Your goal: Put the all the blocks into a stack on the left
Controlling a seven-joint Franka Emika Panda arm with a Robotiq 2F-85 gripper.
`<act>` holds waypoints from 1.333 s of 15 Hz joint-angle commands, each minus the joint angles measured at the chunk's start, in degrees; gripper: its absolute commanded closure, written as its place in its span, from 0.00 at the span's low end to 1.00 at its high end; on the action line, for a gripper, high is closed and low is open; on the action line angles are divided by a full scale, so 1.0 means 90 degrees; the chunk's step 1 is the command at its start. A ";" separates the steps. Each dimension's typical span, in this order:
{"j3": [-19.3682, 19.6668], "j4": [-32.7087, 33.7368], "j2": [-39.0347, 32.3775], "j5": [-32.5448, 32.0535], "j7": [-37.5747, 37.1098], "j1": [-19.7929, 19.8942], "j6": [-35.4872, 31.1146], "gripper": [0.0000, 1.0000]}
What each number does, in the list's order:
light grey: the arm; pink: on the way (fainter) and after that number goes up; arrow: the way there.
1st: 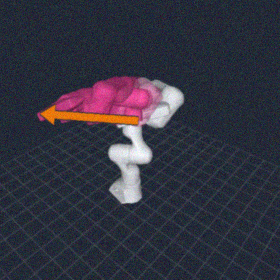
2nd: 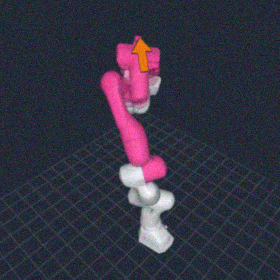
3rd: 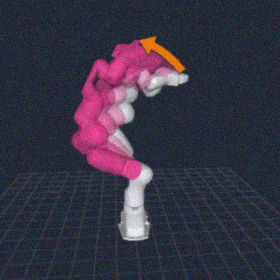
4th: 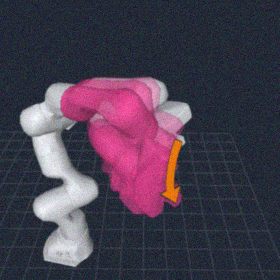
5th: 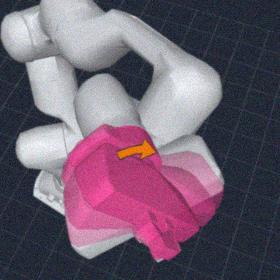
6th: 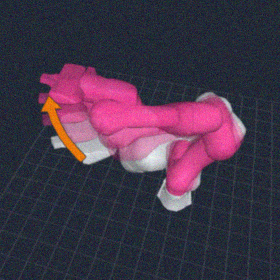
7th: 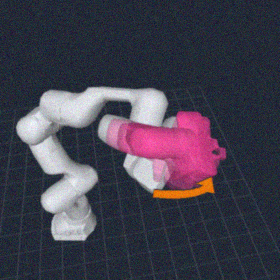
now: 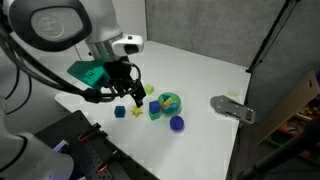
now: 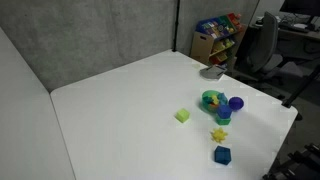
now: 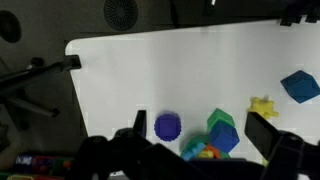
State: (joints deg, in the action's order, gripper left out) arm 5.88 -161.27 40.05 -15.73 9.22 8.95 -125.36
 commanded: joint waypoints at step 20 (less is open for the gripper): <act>0.0003 0.1885 -0.2034 0.1229 0.0031 -0.0825 0.0211 0.00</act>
State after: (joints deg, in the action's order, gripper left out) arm 5.82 -150.10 28.20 -7.86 9.18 2.73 -125.25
